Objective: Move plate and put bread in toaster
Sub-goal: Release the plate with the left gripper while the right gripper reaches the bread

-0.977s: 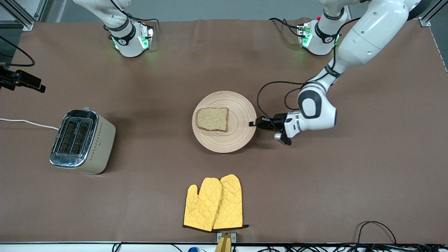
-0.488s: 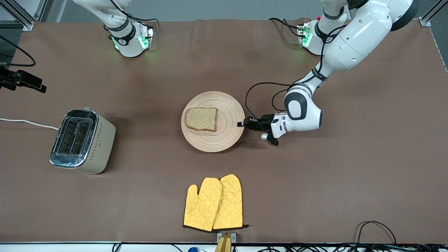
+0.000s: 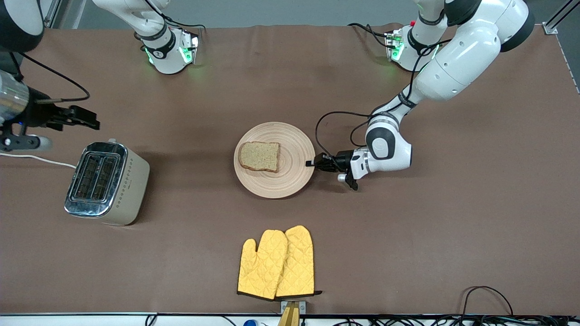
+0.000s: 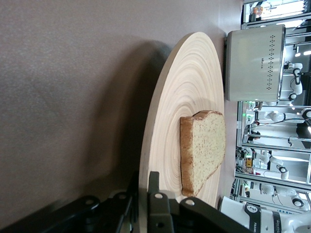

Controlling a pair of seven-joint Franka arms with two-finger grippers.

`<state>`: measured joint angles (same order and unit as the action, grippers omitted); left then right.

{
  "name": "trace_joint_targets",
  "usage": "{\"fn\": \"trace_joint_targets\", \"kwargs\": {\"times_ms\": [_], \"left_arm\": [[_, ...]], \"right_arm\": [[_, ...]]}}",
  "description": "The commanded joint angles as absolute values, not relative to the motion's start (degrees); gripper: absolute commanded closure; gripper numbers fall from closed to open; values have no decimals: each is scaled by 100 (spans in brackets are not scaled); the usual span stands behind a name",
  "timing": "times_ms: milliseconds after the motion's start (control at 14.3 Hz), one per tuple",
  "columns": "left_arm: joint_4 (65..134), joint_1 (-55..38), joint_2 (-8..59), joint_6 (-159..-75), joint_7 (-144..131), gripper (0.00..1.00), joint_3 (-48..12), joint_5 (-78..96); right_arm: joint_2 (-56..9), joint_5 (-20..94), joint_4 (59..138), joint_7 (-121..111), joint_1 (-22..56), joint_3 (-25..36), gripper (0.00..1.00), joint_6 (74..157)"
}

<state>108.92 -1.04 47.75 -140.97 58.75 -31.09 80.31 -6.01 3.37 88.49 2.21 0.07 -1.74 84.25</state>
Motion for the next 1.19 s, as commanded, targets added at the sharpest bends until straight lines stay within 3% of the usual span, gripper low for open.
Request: {"fn": "trace_joint_targets", "kwargs": {"times_ms": [0, 140, 419, 767, 977, 1116], "left_arm": [[10775, -79, 4799, -14036, 5942, 57, -3146, 8200], [10775, 17, 4746, -14036, 5810, 1, -3138, 8200], [10460, 87, 4256, -14071, 4653, 0, -2972, 7789], [9608, 596, 3719, -14001, 1807, 0, -2918, 5560], [8959, 869, 3560, -13406, 514, 0, -2918, 4214], [8606, 1167, 3324, -12704, -216, 0, -2918, 3371]], "right_arm": [[-799, 483, 9200, 815, 411, -158, 0, 8980], [-878, 492, 9595, 1456, 885, -158, 0, 9480], [-1063, 914, 10159, 2354, 1440, -158, 0, 10439], [-1800, 879, 10213, 3618, 2319, -149, 0, 11249], [-2161, 372, 10230, 4199, 2890, -123, 0, 11513], [-2224, -16, 10659, 4699, 3163, -132, 0, 12143]]}}
